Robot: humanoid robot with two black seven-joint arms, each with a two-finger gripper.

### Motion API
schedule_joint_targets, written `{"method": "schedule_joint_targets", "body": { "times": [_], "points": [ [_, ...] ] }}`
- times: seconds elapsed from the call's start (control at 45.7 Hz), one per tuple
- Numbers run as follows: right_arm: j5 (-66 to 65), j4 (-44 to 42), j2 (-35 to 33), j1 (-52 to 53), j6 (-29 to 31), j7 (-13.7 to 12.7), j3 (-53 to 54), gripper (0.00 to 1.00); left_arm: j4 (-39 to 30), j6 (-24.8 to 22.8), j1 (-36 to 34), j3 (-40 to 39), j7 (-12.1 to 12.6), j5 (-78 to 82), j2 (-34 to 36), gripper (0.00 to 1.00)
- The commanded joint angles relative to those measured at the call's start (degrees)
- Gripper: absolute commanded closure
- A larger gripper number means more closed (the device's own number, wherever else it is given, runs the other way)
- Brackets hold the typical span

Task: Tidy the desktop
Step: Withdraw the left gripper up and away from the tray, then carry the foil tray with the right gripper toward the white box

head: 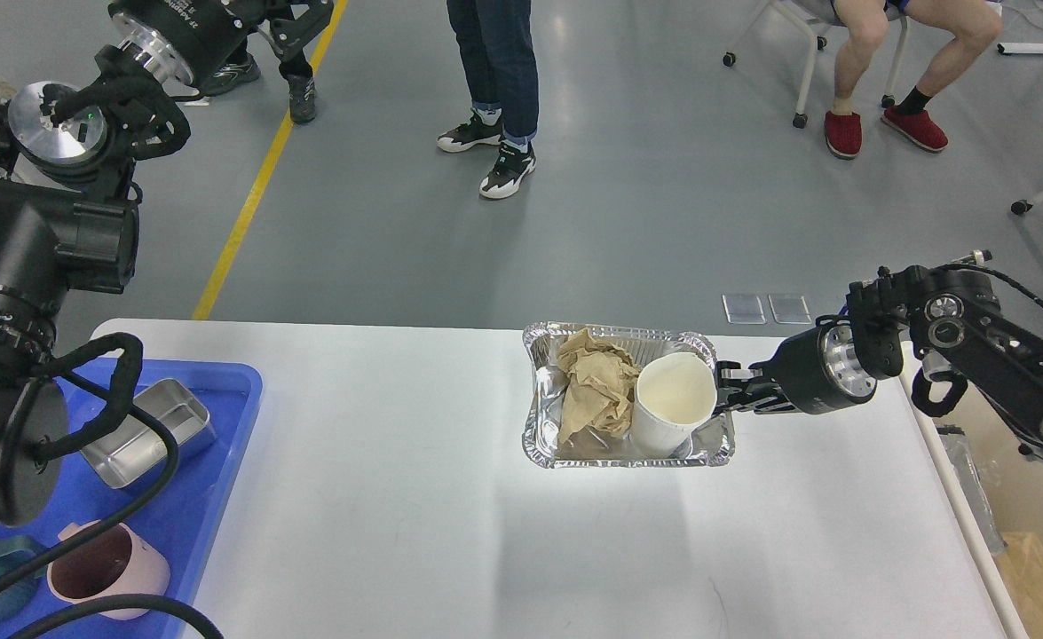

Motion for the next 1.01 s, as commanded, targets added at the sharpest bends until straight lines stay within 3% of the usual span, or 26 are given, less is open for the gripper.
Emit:
{"method": "schedule_joint_targets", "body": {
  "times": [0.0, 0.263, 0.613, 0.744, 0.985],
  "points": [
    [0.0, 0.04, 0.0, -0.14, 0.0, 0.0, 0.28, 1.0, 3.73, 0.93, 2.02, -0.94, -6.39, -1.2, -1.92, 0.03],
    [0.17, 0.04, -0.08, -0.23, 0.0, 0.0, 3.44, 1.0, 4.08, 1.37, 10.01, -5.25, -6.74, -8.32, -7.2, 0.03],
    [0.35, 0.04, -0.17, -4.97, 0.0, 0.0, 13.02, 1.0, 4.08, 0.58, 21.09, -8.41, -7.01, -8.23, -7.47, 0.03],
    [0.43, 0.04, -3.68, -6.82, -0.15, -0.08, 17.15, 1.0, 4.08, 0.49, 22.41, -8.41, -7.01, -8.14, -7.47, 0.03],
    [6.67, -1.37, -10.89, -12.79, -6.3, -0.08, 26.12, 1.0, 3.99, 0.41, 23.38, -8.06, -7.01, -7.97, -6.68, 0.03]
  ]
}}
